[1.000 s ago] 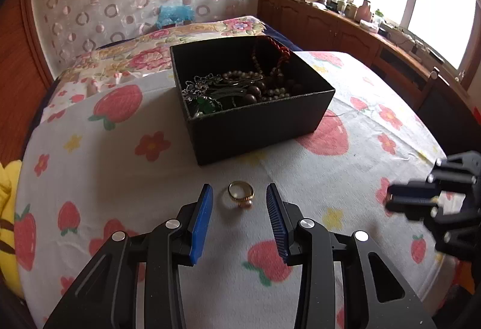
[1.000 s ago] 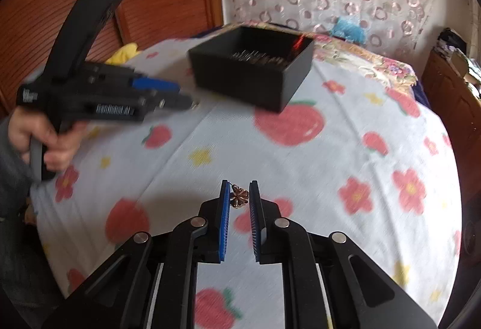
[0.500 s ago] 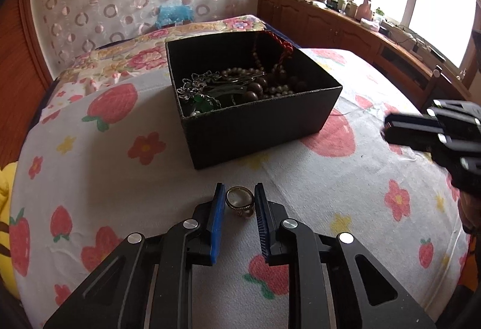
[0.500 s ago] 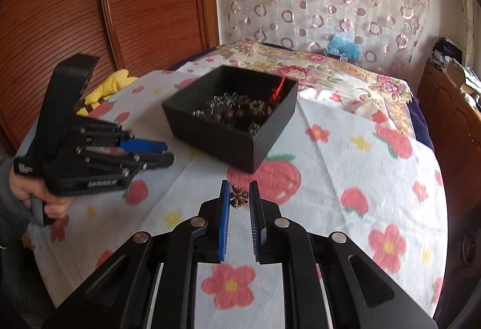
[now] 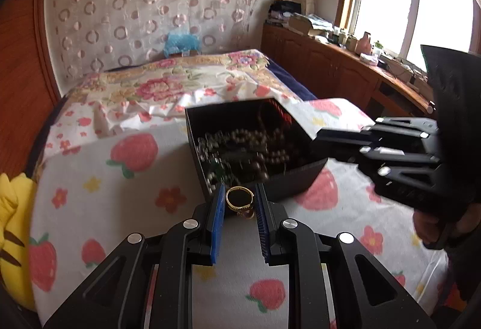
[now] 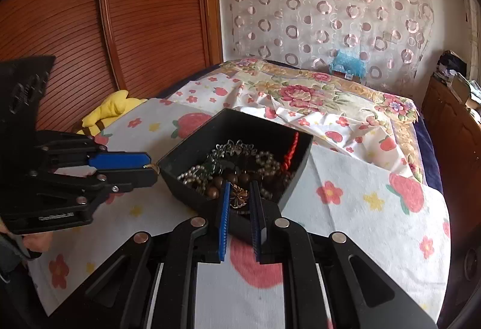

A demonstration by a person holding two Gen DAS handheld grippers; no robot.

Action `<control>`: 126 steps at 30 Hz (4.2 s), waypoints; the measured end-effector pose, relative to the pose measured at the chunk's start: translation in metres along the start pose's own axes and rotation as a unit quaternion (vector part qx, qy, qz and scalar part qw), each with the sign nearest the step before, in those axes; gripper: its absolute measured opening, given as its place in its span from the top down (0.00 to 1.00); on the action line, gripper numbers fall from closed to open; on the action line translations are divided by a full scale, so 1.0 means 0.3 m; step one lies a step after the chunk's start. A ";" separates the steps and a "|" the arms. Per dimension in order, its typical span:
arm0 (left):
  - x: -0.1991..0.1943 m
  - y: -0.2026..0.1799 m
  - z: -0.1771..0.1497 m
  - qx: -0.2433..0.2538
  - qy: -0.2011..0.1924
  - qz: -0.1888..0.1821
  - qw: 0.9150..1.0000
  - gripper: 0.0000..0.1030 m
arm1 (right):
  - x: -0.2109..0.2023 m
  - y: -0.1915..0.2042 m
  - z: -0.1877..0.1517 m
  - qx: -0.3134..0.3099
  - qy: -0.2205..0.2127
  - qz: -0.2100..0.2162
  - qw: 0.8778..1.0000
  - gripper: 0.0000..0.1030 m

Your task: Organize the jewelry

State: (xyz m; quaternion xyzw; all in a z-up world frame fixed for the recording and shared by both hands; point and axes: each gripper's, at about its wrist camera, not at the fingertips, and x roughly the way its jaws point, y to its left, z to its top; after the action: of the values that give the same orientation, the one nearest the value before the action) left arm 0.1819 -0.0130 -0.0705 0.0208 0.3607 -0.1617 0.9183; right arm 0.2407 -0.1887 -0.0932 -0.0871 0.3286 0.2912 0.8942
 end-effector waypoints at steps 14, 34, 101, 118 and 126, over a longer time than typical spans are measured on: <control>0.064 0.053 0.102 -0.005 -0.008 0.015 1.000 0.82 | 0.058 -0.056 0.025 0.024 -0.006 -0.009 1.000 0.84; 0.029 0.022 0.074 -0.012 -0.013 0.035 0.999 0.62 | -0.092 -0.040 -0.036 0.046 -0.031 -0.033 0.998 0.77; -0.454 -0.076 -0.103 -0.046 -0.115 0.121 0.985 0.08 | -0.476 0.102 -0.169 0.111 -0.133 -0.133 0.976 0.02; -0.453 -0.075 -0.100 -0.046 -0.116 0.120 0.985 0.08 | -0.477 0.101 -0.170 0.112 -0.132 -0.132 0.976 0.02; -0.454 -0.075 -0.105 -0.047 -0.115 0.120 0.985 0.08 | -0.478 0.102 -0.168 0.111 -0.132 -0.132 0.976 0.02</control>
State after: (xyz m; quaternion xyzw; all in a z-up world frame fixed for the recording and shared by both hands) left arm 0.0608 0.0089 -0.0009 0.0021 0.2544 -0.0340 0.9665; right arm 0.1079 -0.2479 -0.0395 0.0096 0.2235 0.1413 0.9644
